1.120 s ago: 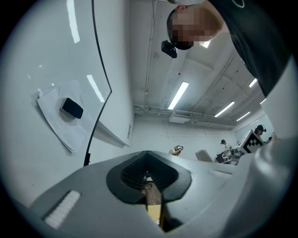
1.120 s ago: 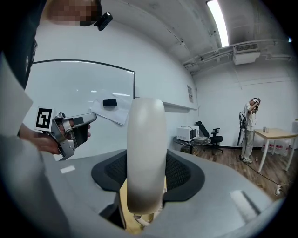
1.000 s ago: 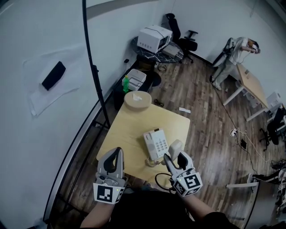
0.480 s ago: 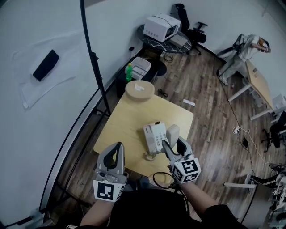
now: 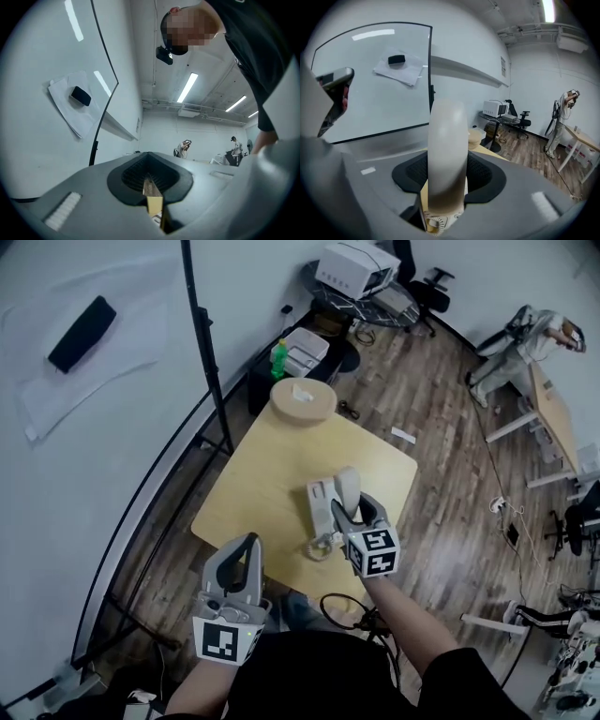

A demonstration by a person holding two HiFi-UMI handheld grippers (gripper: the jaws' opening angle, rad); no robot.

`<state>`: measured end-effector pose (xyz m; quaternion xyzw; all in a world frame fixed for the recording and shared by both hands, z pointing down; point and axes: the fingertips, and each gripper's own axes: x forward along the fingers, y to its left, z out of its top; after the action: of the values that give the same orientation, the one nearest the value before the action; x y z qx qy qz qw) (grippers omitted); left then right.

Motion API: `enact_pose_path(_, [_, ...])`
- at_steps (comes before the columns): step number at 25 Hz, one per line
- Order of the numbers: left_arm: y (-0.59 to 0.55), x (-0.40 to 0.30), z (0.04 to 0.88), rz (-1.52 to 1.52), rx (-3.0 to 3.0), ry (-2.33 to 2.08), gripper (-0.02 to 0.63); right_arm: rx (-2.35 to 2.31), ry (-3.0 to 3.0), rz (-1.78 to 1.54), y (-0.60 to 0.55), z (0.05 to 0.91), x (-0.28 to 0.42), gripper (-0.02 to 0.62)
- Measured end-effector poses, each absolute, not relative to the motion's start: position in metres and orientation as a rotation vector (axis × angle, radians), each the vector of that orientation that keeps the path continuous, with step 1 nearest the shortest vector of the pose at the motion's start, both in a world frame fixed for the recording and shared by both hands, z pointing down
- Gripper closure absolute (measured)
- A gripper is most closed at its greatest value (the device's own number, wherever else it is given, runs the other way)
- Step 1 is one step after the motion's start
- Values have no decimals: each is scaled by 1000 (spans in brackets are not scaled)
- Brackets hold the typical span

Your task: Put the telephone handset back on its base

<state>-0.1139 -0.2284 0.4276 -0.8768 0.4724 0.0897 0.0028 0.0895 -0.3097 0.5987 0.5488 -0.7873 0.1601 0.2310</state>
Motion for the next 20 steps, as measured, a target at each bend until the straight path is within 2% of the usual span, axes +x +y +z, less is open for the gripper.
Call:
enact_pose_path(10, [-224,-137,463,223,-2769,1563,606,1451,-2006,575,-336,704,81,377])
enact_pose_path(20, [-228,-139,480,222,-2793,1572,606,1401,-1908,577,-330,748,76,377])
